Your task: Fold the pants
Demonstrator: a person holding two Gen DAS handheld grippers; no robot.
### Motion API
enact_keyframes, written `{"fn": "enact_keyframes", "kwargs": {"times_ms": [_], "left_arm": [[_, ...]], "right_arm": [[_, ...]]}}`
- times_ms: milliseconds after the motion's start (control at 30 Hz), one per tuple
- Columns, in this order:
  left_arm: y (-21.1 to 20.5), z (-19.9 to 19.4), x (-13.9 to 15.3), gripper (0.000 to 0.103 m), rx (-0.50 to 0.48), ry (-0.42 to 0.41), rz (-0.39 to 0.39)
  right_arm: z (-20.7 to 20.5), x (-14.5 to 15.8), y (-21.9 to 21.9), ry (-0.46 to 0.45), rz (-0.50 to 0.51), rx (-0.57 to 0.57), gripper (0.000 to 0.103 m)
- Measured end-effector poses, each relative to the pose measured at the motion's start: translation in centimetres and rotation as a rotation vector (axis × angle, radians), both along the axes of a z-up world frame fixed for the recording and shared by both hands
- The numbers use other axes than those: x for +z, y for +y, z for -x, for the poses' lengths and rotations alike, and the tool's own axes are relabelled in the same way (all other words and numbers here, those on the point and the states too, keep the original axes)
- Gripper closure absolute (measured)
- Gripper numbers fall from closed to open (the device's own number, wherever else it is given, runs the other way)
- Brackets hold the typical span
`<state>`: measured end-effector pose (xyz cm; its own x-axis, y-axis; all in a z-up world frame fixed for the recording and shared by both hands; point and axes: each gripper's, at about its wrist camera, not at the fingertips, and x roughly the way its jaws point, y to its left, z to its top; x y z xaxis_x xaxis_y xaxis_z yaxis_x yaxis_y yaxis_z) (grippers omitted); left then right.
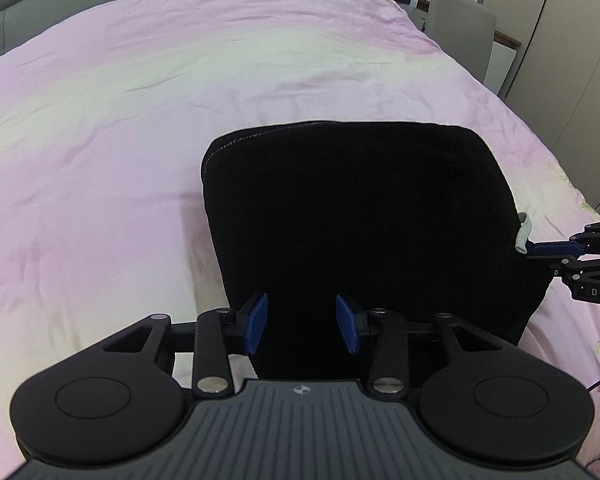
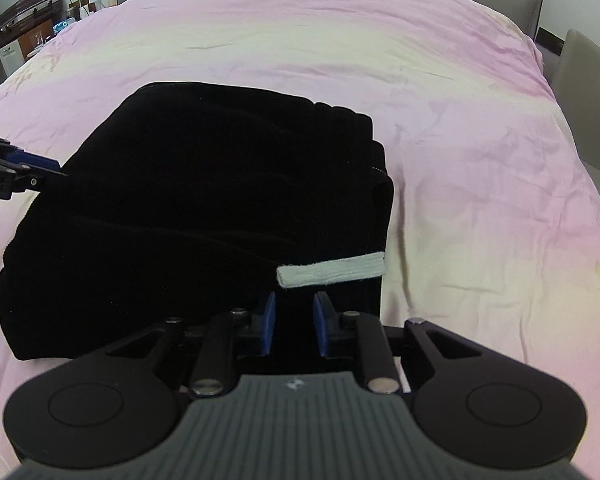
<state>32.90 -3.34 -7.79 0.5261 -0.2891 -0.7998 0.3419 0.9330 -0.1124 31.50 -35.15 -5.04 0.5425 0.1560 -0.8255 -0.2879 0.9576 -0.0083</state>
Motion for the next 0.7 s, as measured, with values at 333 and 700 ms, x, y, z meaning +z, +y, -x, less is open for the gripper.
{"fn": "enact_keyframes", "kwargs": {"times_ms": [333,700], "left_arm": [[-0.4,-1.2,-3.3,0.054,0.055,0.054,0.001],[0.8,5.8,3.0,0.042,0.021,-0.013,-0.005]], "right_arm": [[0.6,-2.8,-0.1,-0.022,-0.008,-0.015,0.088],[1.3,-0.7,0.9,-0.028,0.031,-0.057,0.087]]}}
